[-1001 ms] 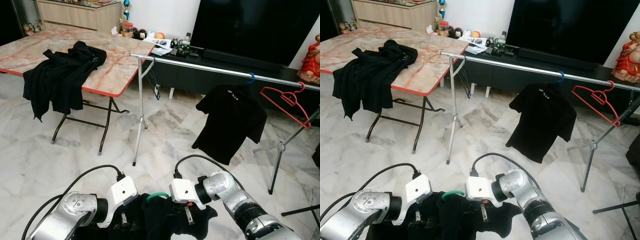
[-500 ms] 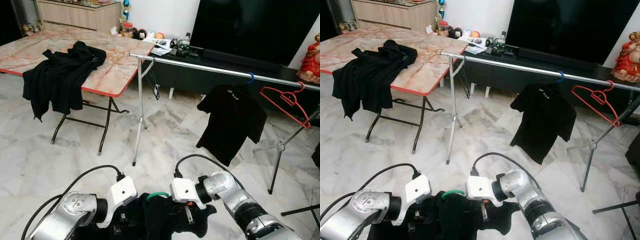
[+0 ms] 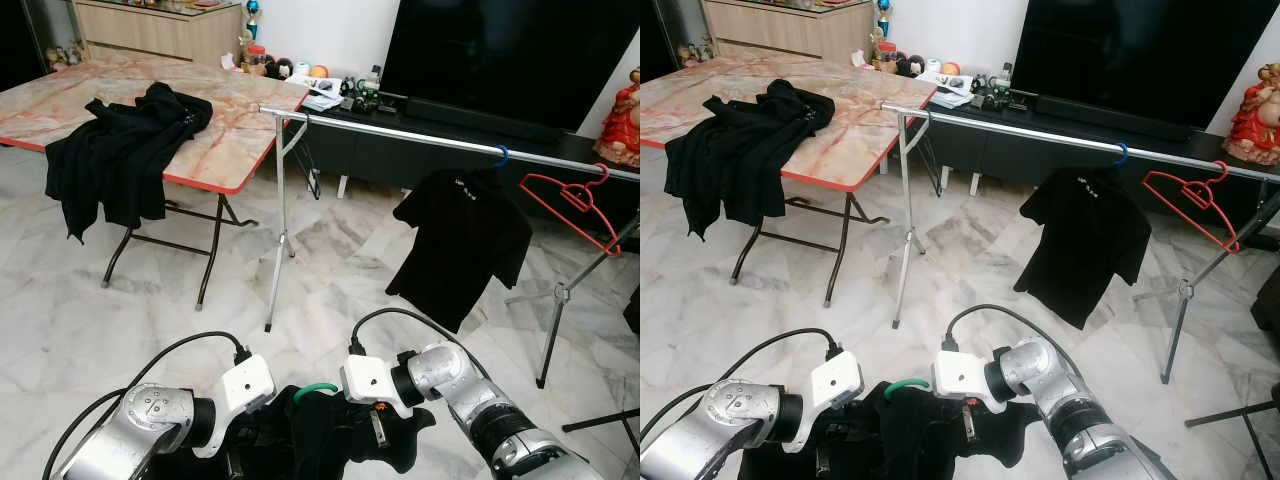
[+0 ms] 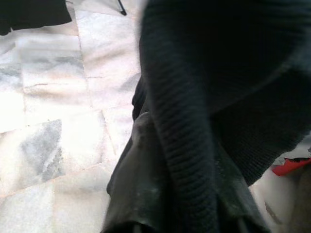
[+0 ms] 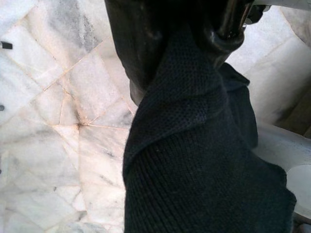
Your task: Hang hanger
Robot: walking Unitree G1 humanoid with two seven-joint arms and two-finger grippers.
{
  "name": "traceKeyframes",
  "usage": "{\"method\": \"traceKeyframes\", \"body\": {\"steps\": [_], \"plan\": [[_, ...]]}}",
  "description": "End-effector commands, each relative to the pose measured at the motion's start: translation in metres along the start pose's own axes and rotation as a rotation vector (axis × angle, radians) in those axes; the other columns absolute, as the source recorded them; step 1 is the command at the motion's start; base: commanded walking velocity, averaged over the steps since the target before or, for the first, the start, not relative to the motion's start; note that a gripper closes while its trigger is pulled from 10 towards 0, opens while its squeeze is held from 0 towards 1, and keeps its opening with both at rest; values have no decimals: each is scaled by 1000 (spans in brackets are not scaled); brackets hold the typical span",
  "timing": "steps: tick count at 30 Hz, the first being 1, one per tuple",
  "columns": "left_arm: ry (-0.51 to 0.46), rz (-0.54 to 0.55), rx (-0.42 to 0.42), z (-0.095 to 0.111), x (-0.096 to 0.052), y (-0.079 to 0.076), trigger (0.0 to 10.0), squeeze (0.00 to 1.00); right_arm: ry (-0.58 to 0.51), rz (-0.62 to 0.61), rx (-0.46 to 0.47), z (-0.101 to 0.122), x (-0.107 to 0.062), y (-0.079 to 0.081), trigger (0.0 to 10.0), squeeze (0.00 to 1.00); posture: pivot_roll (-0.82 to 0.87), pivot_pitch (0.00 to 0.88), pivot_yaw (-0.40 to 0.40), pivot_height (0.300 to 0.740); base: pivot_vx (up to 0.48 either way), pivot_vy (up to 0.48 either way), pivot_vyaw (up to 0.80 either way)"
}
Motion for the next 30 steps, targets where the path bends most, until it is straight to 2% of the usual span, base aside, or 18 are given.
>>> {"method": "traceKeyframes", "body": {"steps": [1, 16, 17, 18, 19, 20, 24, 25, 26, 30], "plan": [[13, -29, 8, 1, 4, -3, 0, 0, -33, -50, -21, 8, -7, -8, 0, 0, 238, 0, -140, 740, 0, 0, 0], [8, -38, 9, 2, 7, -6, 0, 0, -25, -41, -15, 7, -7, -7, 0, 0, 240, 0, -152, 740, 0, 0, 0], [5, -39, 7, 2, 8, -7, 0, 0, -19, -46, -19, 6, -7, -8, 3412, 0, 236, 0, -150, 740, 0, 0, 0], [5, -40, 7, 2, 8, -7, 0, 0, -18, -49, -20, 6, -7, -8, 4745, 0, 235, 0, -150, 740, 0, 0, 0], [5, -40, 7, 2, 9, -7, 0, 0, -17, -54, -21, 6, -7, -9, 8000, 0, 233, 0, -151, 740, 0, 0, 0], [5, -41, 7, 2, 9, -7, 0, 0, -16, -56, -22, 6, -7, -9, 10000, 0, 233, 0, -151, 740, 0, 0, 0], [1, -41, 3, 2, 10, -8, 0, 0, -7, -45, -10, 5, -7, -8, 10000, 0, 229, 0, -152, 740, 0, 0, 0], [0, -41, 2, 2, 10, -8, 0, 0, -6, -40, -8, 4, -7, -7, 10000, 302, 228, 0, -152, 740, 0, 0, 0], [-1, -40, 0, 2, 11, -8, 0, 0, -8, -33, 1, 4, -8, -7, 10000, 996, 227, 0, -153, 740, 0, 0, 0], [-5, -39, -3, 2, 13, -9, 0, 0, -3, -7, 14, 3, -9, -5, 10000, 1000, 227, 0, -155, 740, 0, 0, 0]]}}
Point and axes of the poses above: a point about 5 cm out from each wrist's last joint towards the gripper, its own x axis pointing out of the wrist towards the gripper, its own z axis along the axis of the wrist's last joint, y = z × x, the point moved 3 cm from there along x, pointing out of the wrist towards the gripper, and after that the axes turned 3 degrees about x, right-handed, at the moved point
